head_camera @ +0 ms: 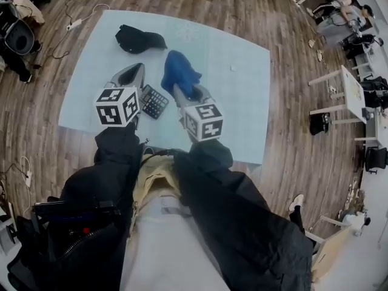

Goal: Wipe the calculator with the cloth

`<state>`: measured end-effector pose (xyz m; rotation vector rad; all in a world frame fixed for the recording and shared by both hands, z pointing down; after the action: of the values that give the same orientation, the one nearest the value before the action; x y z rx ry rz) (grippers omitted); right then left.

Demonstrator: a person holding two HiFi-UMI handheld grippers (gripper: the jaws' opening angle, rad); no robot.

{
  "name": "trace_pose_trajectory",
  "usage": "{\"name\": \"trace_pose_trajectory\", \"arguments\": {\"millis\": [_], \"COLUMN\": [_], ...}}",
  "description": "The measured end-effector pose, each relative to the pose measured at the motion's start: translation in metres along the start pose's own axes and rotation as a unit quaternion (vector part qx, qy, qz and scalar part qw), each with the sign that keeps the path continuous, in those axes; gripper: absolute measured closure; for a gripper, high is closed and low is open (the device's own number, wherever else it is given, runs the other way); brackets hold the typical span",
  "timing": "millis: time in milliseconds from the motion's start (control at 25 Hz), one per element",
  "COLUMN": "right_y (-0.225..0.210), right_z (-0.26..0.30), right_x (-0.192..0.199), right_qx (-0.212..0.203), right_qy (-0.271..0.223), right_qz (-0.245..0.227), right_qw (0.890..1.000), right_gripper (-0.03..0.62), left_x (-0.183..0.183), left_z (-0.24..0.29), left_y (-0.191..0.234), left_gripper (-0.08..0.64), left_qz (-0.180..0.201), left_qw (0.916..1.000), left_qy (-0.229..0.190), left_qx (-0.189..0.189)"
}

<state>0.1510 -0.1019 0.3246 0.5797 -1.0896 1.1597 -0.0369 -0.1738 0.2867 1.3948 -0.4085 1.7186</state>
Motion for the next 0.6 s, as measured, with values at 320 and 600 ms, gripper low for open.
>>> {"name": "trace_pose_trajectory", "arguments": {"millis": [320, 600], "right_y": [-0.006, -0.001], "right_z": [-0.044, -0.095], "right_x": [-0.103, -0.147], "right_qx": [0.039, 0.079], "right_qy": [-0.144, -0.217], "right_qz": [-0.026, -0.058], "right_qw": [0.989, 0.971], "right_gripper": [0.515, 0.514], "left_x": [-0.079, -0.114], "left_z": [-0.001, -0.016], "left_y": [-0.031, -0.063], "left_gripper": [0.558, 0.558], "left_qz": [0.042, 0.072], "left_qw": [0.9934, 0.9846], "left_qy": [-0.102, -0.153], "left_qx": [0.030, 0.044]}}
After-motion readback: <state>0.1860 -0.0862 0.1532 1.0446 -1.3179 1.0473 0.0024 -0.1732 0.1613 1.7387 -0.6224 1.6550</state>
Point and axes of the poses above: the fingertips, and each gripper's own axes: z forward along the fingers, y to its left, x out of its underside, the point moved 9 cm from there along -z, backward along the fingers, and after that the axes turned 2 degrees about y, right-handed, at the moved point
